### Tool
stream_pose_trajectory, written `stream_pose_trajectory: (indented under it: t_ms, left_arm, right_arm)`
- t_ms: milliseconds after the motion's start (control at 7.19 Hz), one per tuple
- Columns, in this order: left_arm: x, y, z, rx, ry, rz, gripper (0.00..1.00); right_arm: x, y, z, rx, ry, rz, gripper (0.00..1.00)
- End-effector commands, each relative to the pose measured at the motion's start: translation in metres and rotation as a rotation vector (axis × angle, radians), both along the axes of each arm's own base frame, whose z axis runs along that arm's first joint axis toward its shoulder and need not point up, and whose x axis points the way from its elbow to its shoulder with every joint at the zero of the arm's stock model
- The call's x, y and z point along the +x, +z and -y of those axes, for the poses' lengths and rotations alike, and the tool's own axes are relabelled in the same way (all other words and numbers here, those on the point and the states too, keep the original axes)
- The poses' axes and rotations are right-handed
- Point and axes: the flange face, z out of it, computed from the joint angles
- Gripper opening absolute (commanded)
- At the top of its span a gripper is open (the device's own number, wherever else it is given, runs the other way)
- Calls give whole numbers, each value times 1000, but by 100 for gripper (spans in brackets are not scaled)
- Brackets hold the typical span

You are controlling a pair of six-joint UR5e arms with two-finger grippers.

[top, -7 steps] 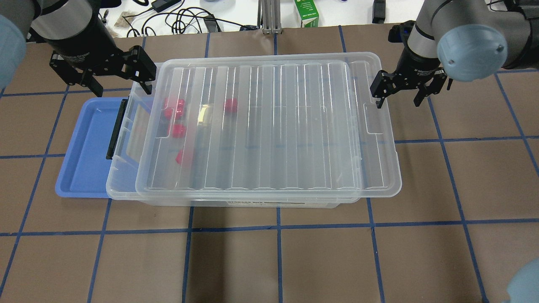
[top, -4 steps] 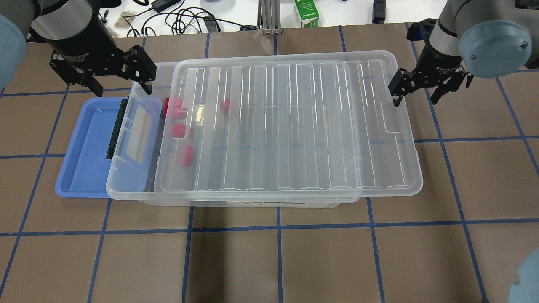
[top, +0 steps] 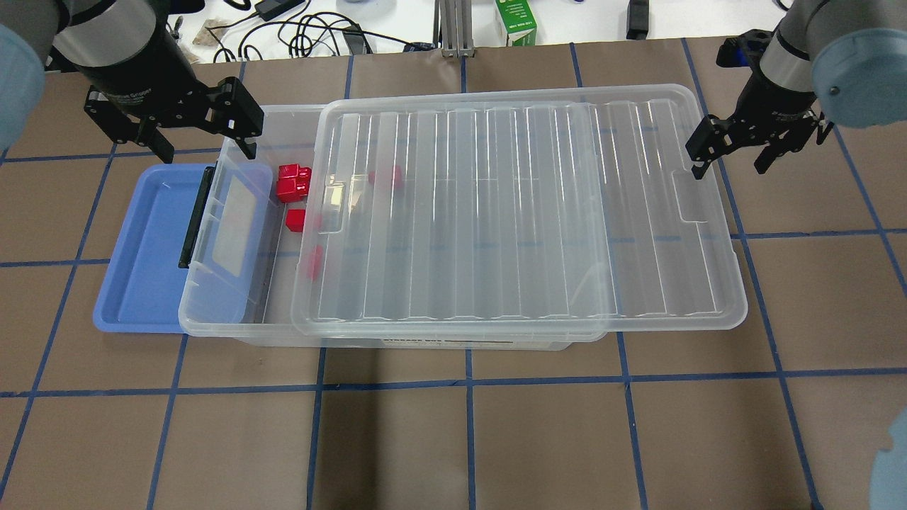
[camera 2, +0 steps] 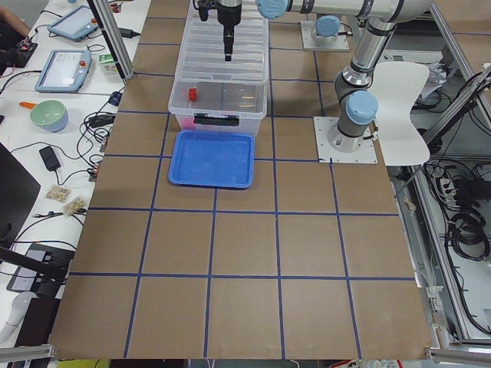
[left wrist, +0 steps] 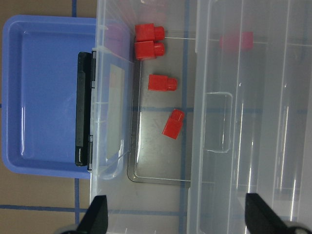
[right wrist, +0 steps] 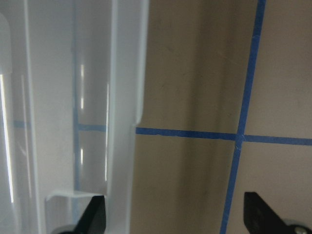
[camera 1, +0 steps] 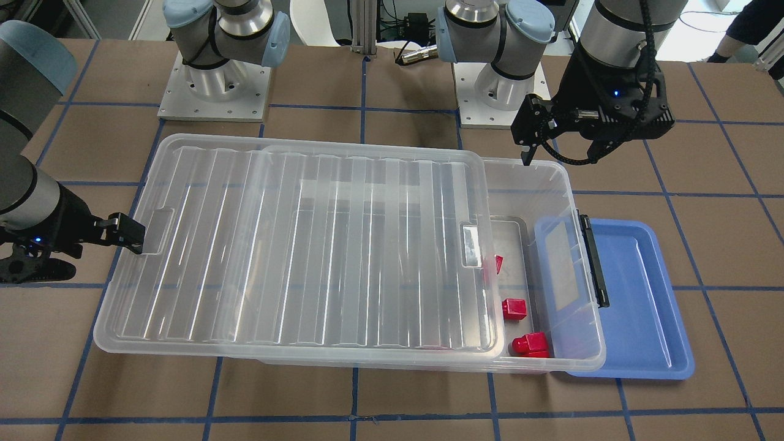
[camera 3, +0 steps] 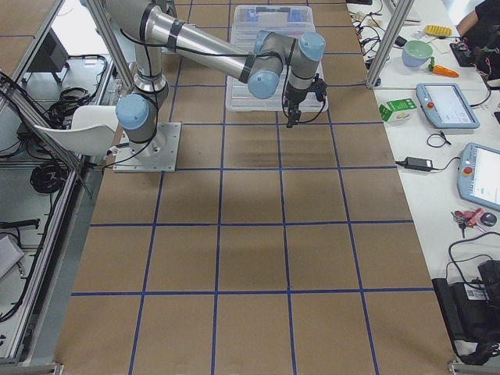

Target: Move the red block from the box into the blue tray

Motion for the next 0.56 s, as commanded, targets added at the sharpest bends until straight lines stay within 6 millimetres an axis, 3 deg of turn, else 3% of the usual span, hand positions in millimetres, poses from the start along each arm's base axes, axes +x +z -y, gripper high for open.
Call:
stream_pose_trajectory:
  t_ms: [0,417]
  left_arm:
    - [-1,0,0,-1,-1,0,100]
    - [-1,-1,0,1,-1,0,100]
  right_arm:
    - [-10,0,-1,7,28,-18,100]
    - [-28,0,-2,9,36,-15,100]
